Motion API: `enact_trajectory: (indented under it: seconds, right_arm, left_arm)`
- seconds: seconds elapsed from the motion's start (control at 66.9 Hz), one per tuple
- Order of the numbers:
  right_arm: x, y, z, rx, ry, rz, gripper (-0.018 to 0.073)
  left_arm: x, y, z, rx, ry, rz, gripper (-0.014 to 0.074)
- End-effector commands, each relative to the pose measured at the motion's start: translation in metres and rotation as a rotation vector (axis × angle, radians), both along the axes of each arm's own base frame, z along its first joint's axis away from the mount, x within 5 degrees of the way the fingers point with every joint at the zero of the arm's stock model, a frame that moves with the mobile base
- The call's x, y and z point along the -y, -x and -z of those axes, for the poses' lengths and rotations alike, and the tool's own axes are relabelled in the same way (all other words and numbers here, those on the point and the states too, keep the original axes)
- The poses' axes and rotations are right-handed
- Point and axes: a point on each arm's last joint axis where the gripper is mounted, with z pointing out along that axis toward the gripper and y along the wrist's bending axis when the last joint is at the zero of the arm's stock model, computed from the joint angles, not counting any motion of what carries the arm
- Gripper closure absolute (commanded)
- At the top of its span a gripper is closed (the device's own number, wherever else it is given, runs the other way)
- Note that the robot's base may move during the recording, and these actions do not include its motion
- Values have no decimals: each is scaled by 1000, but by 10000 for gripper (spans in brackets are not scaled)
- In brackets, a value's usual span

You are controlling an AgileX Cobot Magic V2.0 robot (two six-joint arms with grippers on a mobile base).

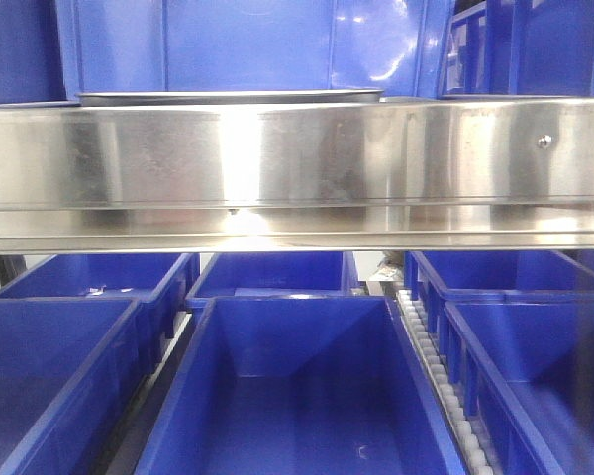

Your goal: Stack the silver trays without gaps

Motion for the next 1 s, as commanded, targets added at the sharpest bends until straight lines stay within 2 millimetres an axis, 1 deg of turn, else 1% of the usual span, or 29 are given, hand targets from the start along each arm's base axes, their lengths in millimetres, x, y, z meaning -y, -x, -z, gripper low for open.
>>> enact_trajectory:
  seconds: [0.0, 0.015, 0.135, 0.209, 0.299, 0.478, 0.628, 0.688, 0.822, 0.986]
  right_arm:
    - [9, 15, -9, 84, -40, -51, 582]
    - [13, 20, -11, 98, -50, -57, 582]
    - [29, 42, -13, 181, -50, -106, 582]
    - [39, 56, -12, 232, -53, -134, 578]
    - [53, 74, -10, 278, -89, -156, 576]
    - [83, 107, 6, 323, -125, -159, 576]
    - [107, 133, 9, 391, -178, -153, 576]
    - [114, 141, 9, 418, -198, -151, 576]
    - [123, 150, 4, 455, -227, -144, 576]
    - [124, 152, 3, 462, -233, -143, 576]
  left_arm:
    - [-7, 20, -5, 93, -3, 21, 605]
    - [-10, 26, -7, 111, -4, 23, 605]
    - [-17, 47, -7, 181, -44, 53, 603]
    - [-17, 60, -6, 224, -65, 96, 603]
    - [-15, 76, -6, 258, -49, 168, 603]
    - [-9, 94, -5, 299, -35, 298, 603]
    - [-9, 104, -8, 339, -21, 356, 603]
    - [-12, 108, -9, 343, -15, 358, 603]
    - [-19, 115, -11, 356, -6, 351, 603]
    - [-24, 120, -13, 379, 11, 348, 603]
